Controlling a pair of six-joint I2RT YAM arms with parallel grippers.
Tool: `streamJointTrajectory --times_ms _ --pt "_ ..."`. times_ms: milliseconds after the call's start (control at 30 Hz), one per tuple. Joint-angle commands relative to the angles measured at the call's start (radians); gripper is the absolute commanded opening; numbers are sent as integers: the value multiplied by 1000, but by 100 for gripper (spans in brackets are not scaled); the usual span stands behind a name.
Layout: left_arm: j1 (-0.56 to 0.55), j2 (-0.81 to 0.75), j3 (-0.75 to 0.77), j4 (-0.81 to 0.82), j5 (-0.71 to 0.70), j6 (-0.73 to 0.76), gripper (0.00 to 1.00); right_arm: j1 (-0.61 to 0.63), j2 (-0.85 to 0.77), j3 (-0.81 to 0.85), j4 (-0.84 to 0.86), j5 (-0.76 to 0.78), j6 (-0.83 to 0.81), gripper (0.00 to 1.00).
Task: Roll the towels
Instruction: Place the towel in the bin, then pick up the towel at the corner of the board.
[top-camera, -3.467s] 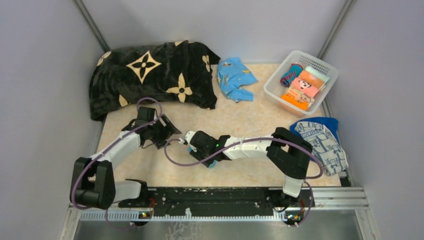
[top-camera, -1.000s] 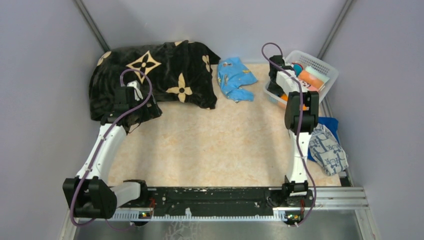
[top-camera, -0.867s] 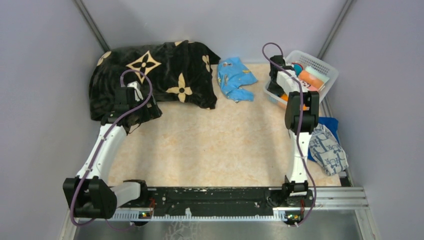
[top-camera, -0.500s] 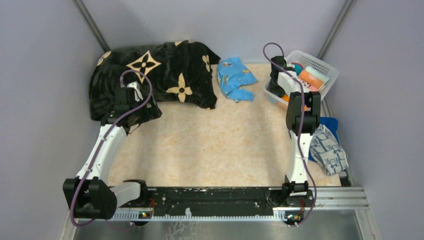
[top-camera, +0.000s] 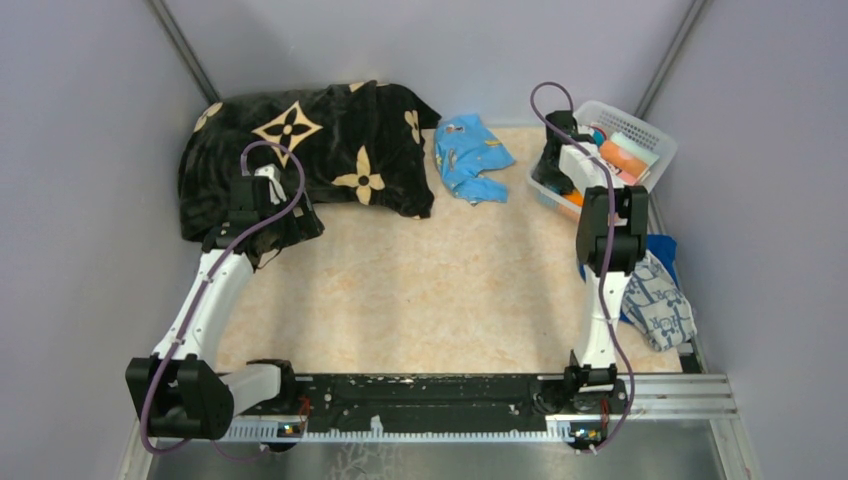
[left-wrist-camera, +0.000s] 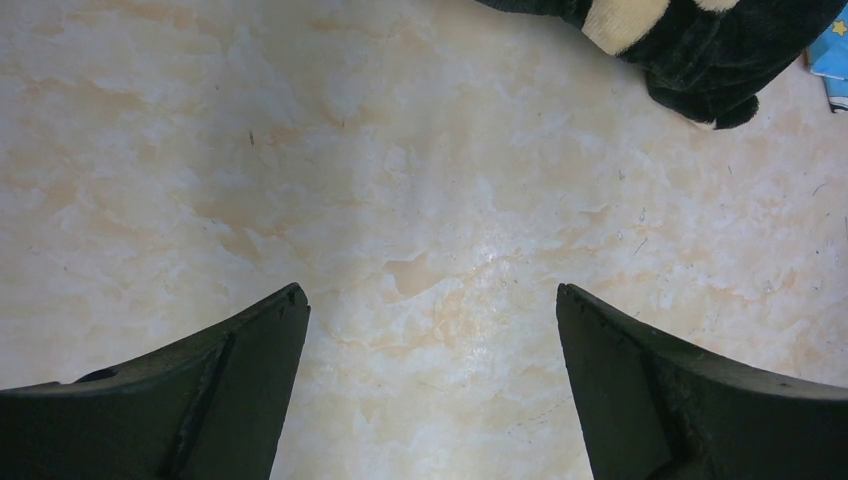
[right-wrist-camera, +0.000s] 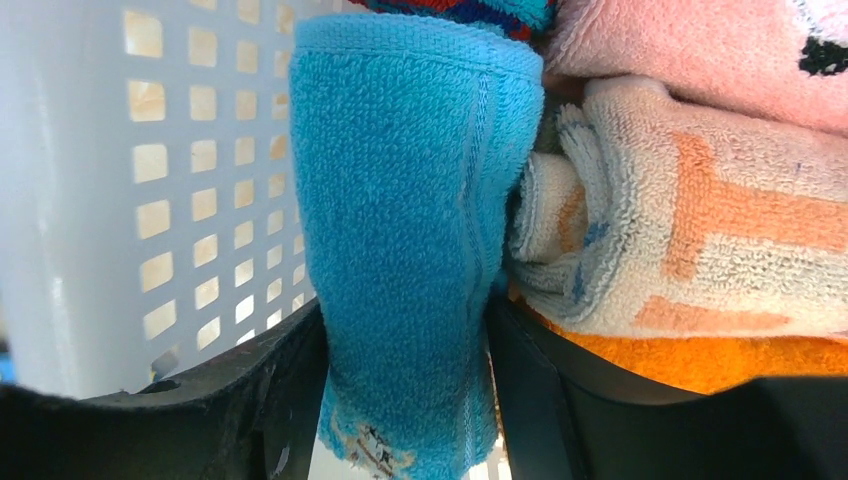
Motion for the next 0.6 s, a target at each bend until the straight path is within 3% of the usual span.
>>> streamJointTrajectory --times_ms 0,233,333,567 --pt "4 -24 -4 14 -6 10 99 -5 -97 -13 21 -2 20 58" --pt "4 -24 -5 14 -11 11 99 -4 -153 -30 36 -5 27 59" --pt "4 -28 -4 14 -9 12 99 -5 -204 -46 37 -5 25 63" --pt "3 -74 -2 9 -30 23 99 -4 -488 -247 138 10 -49 74"
